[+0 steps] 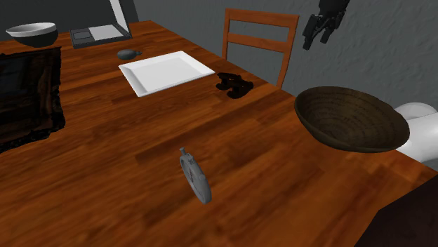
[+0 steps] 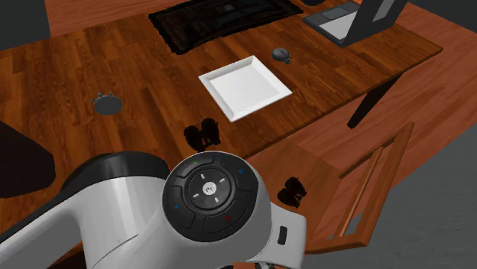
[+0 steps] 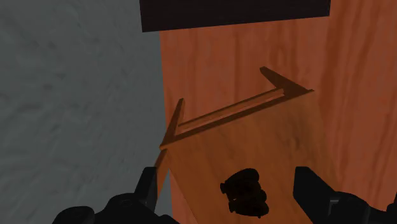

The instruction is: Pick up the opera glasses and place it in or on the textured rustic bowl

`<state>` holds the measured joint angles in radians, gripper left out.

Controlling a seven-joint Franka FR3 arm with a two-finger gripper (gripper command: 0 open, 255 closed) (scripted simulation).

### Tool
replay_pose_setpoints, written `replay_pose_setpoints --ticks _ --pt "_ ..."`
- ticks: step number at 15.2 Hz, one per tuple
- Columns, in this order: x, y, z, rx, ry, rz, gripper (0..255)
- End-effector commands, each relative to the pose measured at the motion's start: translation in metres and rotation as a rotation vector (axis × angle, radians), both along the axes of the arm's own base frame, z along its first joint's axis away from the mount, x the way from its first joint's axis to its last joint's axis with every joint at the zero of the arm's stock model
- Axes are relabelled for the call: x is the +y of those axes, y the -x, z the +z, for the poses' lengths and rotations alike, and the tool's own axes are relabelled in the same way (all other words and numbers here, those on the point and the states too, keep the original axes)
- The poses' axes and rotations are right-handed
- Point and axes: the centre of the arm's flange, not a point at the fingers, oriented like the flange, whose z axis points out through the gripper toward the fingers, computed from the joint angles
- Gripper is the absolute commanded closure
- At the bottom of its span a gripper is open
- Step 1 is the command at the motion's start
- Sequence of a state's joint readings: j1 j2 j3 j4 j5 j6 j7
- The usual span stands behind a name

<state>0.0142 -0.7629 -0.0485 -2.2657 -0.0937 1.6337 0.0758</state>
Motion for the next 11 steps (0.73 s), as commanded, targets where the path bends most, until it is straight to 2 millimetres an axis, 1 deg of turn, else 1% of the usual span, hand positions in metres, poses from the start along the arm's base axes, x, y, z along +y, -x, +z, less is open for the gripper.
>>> replay_pose_setpoints --ticks 1,6,11 --pt "0.0 0.0 0.0 0.0 0.0 0.0 0" --pt "0.06 -0.022 -0.004 0.05 -0.039 -0.085 0" --pt "0.118 -0.048 -0.007 0.099 -0.078 -0.169 0"
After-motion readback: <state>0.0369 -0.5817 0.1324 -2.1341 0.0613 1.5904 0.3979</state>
